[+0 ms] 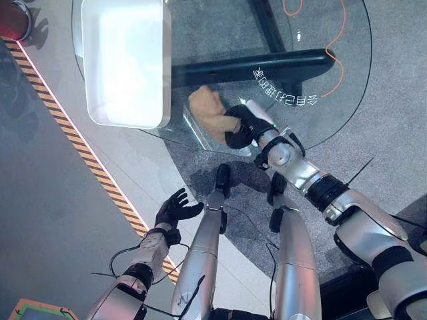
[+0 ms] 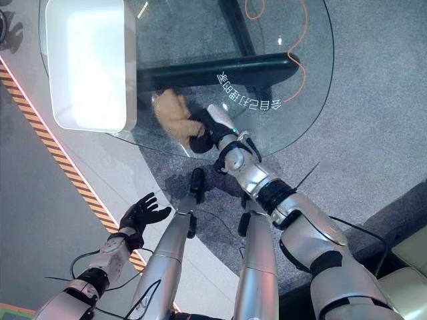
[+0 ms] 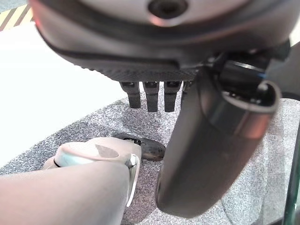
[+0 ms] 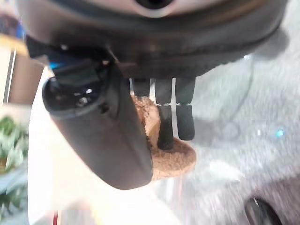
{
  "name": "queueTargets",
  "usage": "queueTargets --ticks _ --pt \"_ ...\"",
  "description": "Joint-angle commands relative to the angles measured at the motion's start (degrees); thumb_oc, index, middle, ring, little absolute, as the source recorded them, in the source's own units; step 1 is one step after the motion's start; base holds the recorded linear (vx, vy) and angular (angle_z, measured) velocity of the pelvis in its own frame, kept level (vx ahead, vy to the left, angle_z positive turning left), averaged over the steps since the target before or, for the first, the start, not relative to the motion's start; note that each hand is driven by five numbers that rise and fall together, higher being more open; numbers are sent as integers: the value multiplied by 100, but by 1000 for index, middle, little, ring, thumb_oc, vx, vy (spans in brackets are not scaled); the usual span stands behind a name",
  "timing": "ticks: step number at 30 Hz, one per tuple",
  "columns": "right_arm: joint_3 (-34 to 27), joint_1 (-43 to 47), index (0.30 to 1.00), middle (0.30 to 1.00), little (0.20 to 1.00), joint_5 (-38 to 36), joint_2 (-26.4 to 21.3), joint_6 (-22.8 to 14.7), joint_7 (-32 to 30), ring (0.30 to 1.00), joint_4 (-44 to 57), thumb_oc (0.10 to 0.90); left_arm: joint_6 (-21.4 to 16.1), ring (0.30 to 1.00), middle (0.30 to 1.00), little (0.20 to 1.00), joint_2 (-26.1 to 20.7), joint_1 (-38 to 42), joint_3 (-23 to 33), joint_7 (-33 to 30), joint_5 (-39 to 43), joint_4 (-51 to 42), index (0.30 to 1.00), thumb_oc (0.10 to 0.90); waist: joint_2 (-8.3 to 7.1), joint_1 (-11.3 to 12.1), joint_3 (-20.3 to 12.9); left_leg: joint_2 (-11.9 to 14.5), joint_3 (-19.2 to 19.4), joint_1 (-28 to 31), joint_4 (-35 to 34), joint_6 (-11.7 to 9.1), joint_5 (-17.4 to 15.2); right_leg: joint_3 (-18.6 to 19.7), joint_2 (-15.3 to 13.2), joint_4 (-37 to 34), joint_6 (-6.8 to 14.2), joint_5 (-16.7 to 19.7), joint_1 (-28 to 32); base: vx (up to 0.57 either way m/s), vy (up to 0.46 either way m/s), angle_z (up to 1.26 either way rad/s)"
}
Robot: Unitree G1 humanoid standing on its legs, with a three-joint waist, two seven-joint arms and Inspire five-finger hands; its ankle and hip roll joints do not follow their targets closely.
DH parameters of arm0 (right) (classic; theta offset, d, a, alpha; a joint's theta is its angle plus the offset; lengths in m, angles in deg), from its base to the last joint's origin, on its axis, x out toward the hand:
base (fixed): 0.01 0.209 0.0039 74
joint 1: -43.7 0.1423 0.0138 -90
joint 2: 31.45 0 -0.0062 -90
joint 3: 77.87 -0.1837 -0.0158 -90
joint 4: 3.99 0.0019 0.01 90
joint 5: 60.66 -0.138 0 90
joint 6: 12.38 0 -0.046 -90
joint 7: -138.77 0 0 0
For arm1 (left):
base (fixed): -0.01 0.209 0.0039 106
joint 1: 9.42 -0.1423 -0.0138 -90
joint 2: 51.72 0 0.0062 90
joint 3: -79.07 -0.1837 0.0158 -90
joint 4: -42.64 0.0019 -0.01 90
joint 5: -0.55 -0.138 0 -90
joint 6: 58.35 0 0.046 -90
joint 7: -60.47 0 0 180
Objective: Wipe the table with a cloth and put it in the basket.
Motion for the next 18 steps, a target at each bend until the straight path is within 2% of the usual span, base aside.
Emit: queueTargets --ticks 1,9,14,18 --pt "-4 134 300 300 200 204 445 -314 48 300 789 100 -34 900 900 900 -14 -12 163 -116 -102 162 900 800 150 19 -129 -406 466 -29 225 379 -165 -360 266 -321 -33 -187 194 0 0 0" --pt "-193 192 300 300 200 79 416 -401 -648 300 504 100 -119 900 900 900 -16 43 166 -208 108 172 900 800 163 11 -129 -396 459 -35 242 378 -167 -335 253 -312 -20 -149 173 0 0 0" --pt "-463 264 300 300 200 -152 315 -528 -984 300 169 100 -517 900 900 900 -12 20 369 -409 623 69 900 800 217 19 -129 -393 468 2 243 379 -179 -314 238 -275 -33 -173 181 0 0 0" --pt "-784 302 300 300 200 -397 232 -709 -1271 300 -71 100 -888 900 900 900 -58 39 735 -892 1124 -148 900 800 249 48 -129 -412 422 21 278 388 -213 -302 225 -194 -36 -221 175 0 0 0"
